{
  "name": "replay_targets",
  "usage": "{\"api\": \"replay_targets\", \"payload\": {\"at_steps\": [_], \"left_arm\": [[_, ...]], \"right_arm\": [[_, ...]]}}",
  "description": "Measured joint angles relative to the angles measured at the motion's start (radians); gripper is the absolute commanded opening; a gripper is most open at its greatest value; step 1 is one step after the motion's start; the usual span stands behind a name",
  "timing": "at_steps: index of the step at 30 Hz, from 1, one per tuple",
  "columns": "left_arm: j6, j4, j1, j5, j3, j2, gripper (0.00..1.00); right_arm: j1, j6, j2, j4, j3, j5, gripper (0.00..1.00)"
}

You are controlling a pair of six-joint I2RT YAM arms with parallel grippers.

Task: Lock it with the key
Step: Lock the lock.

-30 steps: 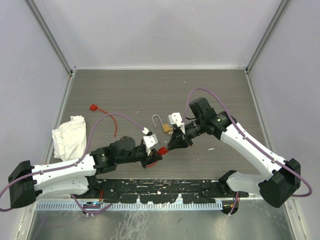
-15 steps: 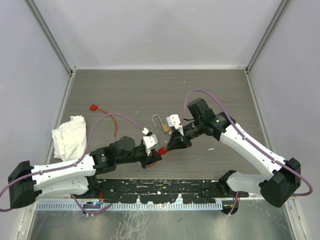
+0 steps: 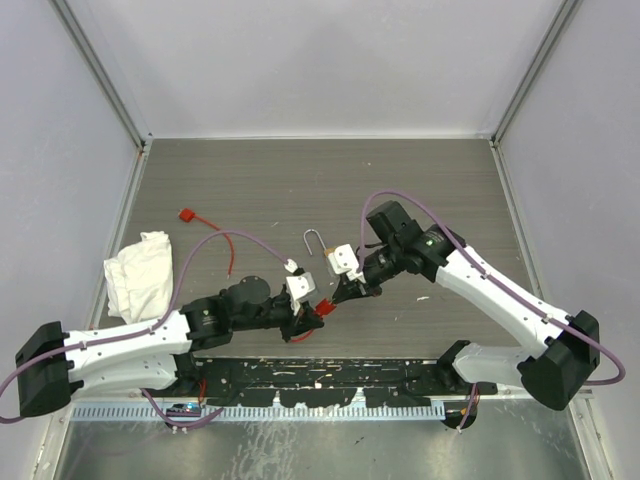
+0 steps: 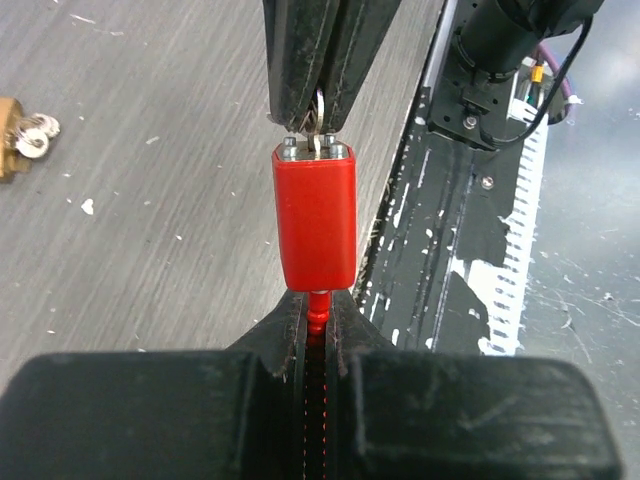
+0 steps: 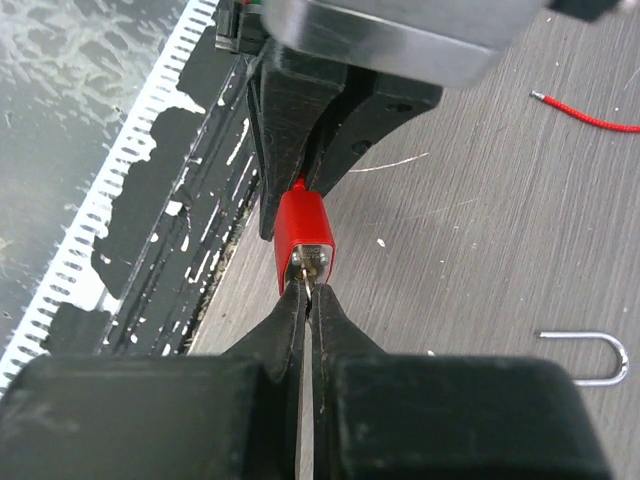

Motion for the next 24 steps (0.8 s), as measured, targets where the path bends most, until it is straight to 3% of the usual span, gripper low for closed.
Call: {"api": "replay_targets", "payload": {"at_steps": [12,17,20,24], "left_arm": [[-0.174,0.153,0.15,0.278,-0.062,0.064,0.0],[-0.209,0.198,0.206,0.393,-0.056,0.144,0.0],[-0.139,0.051,0.176,0.309,0.005,0.141,0.0],[0.047,-0.159,0.014,-0.037,0.11,0.127,0.0]], "right_arm": [[0.04,-0.147,0.003,-0.016,0.007,0.094,0.01],[0.038,-0.095,-0.013,0.003,-0.022,0.117,0.01],[0.021,0.064,-0.014,0.066,-0.06,0.111,0.01],[-0.041,0.302,-0.008,0.133,-0.106,0.029,0.01]]}}
